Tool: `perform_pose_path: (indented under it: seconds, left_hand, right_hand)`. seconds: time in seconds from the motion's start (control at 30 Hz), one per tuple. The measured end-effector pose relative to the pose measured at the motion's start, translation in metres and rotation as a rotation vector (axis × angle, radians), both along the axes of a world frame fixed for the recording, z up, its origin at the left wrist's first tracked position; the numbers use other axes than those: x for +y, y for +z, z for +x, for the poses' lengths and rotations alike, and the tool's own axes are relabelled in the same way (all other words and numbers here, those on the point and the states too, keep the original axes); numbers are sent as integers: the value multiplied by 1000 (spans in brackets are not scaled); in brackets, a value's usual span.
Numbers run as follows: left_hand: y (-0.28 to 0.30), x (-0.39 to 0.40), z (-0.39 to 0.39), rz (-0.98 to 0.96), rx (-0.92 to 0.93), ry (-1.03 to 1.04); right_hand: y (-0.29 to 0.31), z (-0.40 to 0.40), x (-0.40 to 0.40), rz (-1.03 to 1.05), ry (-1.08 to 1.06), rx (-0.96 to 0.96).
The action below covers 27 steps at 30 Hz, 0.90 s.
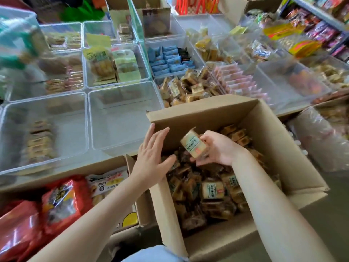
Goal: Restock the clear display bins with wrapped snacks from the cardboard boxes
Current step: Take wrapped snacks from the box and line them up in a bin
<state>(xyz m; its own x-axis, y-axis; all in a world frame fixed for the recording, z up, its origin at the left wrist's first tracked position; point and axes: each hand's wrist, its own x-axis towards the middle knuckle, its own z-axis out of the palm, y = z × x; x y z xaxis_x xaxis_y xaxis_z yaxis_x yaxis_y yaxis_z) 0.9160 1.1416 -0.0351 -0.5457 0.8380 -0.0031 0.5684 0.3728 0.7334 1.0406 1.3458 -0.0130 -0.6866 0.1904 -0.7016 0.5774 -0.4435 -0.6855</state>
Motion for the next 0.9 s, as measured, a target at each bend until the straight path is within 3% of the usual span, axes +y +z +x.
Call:
perform_pose_path:
  seconds: [0.1,0.23,0.33,0.53,0.7,0.9]
  left_hand:
    - [11,-15,-16,138,-207,103]
    - [5,-53,-73,268,-94,274]
    - [-18,-103,-134,173,-77,387]
    - [-68,-225,-259,-178,137,590]
    - [-112,-310,-336,-459,245,545]
    - [-131,-330,-375,-419,196,443]
  right_hand:
    - [29,-16,-17,-133,-53,217]
    - [48,-68,-58,-66,-3,355]
    - [51,-126,-99,34,64,383]
    - [20,-254,-188,77,195,238]
    - [-28,-346,-252,184,249,80]
    - [-88,-422,-287,532,364,-78]
